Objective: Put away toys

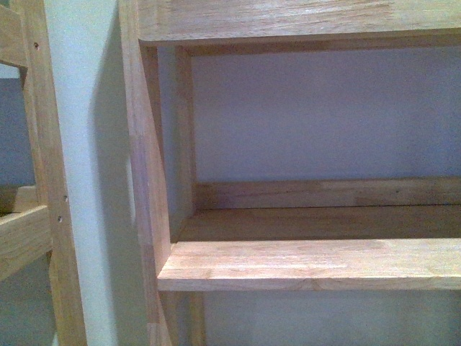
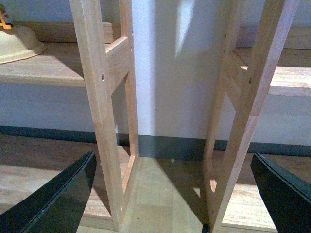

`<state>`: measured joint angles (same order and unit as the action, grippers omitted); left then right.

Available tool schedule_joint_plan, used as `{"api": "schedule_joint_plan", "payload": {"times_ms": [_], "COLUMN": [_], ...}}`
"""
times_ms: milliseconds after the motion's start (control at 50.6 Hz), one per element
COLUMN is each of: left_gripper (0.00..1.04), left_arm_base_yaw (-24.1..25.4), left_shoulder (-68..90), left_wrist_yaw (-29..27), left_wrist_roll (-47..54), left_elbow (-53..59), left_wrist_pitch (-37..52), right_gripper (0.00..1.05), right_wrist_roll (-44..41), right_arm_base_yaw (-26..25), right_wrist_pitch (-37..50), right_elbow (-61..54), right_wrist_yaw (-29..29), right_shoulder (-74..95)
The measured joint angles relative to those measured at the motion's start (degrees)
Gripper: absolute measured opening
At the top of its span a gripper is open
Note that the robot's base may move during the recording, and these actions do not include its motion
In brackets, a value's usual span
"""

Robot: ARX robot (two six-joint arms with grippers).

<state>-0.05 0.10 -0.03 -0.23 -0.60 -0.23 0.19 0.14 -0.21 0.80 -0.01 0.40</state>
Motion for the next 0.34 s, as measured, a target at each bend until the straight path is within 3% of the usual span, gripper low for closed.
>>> {"api": "schedule_joint_plan", "payload": {"times_ms": [336], "left_gripper": [0.99], "left_arm_base_yaw": [0.00], "left_shoulder": [0.00], "left_wrist_yaw": [0.02], "left_wrist_roll": [0.00], "left_elbow": [0.00], "left_wrist_pitch": [0.00], "right_gripper": [0.98], "right_wrist_roll": [0.00], "right_arm_base_yaw": [0.00], "right_wrist_pitch": [0.00], "right_elbow": [0.00], "right_wrist_yaw": [0.00], "right_shoulder": [0.00]}}
